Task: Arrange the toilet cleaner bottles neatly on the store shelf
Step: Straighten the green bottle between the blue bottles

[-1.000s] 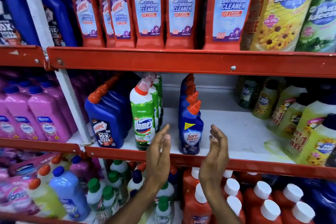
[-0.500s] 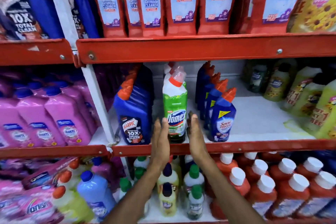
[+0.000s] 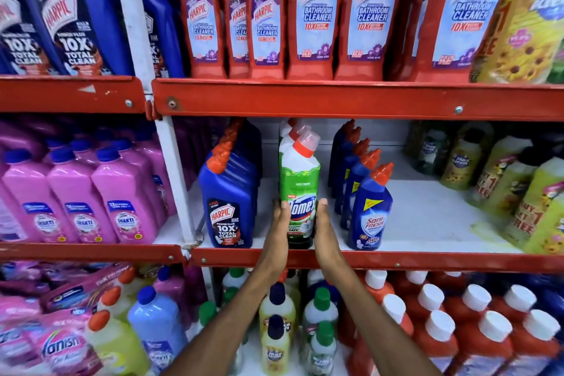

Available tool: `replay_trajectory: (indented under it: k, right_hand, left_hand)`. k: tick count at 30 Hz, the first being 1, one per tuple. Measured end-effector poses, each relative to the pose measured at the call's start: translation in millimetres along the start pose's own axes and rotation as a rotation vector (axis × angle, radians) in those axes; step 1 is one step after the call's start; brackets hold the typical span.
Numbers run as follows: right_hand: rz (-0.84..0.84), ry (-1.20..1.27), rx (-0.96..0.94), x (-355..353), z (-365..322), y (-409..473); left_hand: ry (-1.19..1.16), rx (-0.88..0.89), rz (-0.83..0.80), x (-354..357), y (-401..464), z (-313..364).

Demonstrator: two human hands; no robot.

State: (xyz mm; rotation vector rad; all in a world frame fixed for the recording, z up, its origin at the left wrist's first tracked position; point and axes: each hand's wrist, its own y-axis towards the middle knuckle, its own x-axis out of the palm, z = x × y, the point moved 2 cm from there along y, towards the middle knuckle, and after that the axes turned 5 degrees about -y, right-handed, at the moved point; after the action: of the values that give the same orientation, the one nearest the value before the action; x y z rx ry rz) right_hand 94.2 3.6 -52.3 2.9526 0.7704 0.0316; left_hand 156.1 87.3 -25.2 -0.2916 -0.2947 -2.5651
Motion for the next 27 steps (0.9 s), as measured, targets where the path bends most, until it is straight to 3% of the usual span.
replay_trajectory:
  k: [4,6,7,10,13,16,18,22,27]
  right_hand:
    - [-0.096,-0.023,0.008,-1,37,21]
    - [-0.027,-0.041,0.006,-4,15,4]
    - [0.052,-0.044,0.023,0,-4,-7]
    - [0.321,0.049,-0.186,-6,-16,-32]
    - [0.561,0.076,-0.399,2,-19,-56]
    - [0.461,0.063,-0.488,27,-26,-70]
    - [0.317,0.014,-0.429,52,-21,-68]
    - [0.106,-0.097,-0.236,96,-7,-55]
    - [0.003,-0.133,-0.062,119,-7,-35]
  left_hand:
    - [-0.012,-0.036,-0.102,17,-9,17]
    - [0.021,0.02,-0.085,8,-3,9]
    - [0.073,0.03,-0.073,2,-5,9]
    - [0.275,0.048,-0.038,-18,-13,-2]
    - [0.406,0.243,0.016,-45,-35,0]
    - [0.427,0.483,0.208,-84,-48,7]
    - [0.358,0.571,0.372,-105,-48,16]
    - [0.254,0.411,0.434,-132,-30,18]
    - [0.227,0.163,0.231,-142,-2,13]
